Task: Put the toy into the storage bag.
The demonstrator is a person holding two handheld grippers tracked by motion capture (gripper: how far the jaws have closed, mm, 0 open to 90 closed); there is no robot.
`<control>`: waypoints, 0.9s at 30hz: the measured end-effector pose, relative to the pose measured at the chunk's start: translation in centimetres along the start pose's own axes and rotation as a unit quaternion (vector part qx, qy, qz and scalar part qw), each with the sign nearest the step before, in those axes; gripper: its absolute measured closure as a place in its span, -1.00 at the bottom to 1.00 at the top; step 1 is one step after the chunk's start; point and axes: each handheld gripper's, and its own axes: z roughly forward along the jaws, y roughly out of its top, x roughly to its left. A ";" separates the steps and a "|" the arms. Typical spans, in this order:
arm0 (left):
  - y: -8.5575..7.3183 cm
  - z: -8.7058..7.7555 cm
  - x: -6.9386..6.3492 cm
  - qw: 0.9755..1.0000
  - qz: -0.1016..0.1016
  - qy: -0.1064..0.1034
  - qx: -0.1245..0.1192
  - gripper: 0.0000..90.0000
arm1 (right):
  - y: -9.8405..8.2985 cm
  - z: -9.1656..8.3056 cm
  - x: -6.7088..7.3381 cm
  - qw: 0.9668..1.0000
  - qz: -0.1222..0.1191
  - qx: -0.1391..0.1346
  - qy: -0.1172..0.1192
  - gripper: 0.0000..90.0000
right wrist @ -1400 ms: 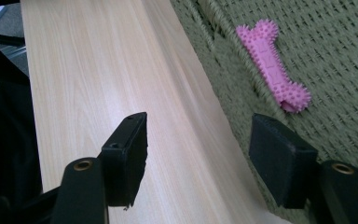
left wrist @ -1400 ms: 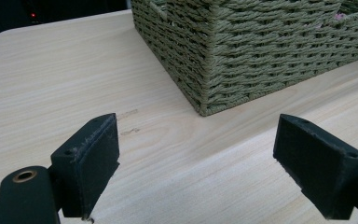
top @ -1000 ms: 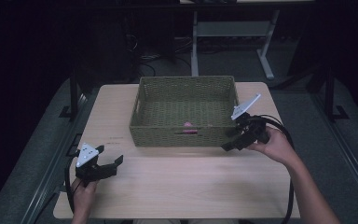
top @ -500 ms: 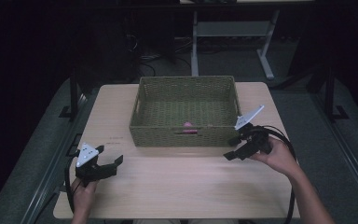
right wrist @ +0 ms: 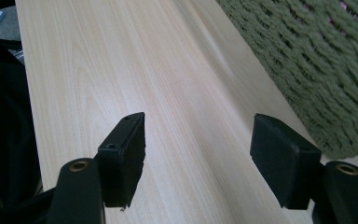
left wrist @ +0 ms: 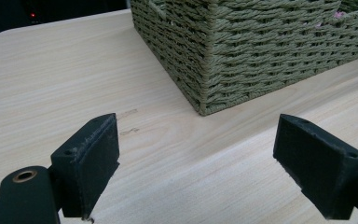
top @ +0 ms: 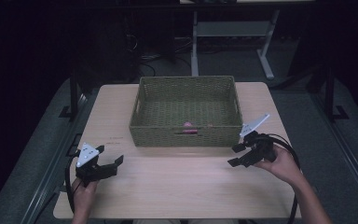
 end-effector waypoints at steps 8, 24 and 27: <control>0.0 0.0 -0.1 1.000 0.001 0.000 0.000 -0.69 | -1.3 0.1 0.2 1.000 0.007 0.001 -0.005 -0.24; 0.0 0.0 0.0 1.000 0.001 0.001 -0.001 -0.69 | -4.3 0.3 1.3 1.000 0.020 -0.006 -0.009 -0.25; 0.0 0.1 -0.1 1.000 0.003 0.000 0.000 -0.69 | -5.0 0.3 1.6 1.000 0.024 -0.009 -0.011 -0.26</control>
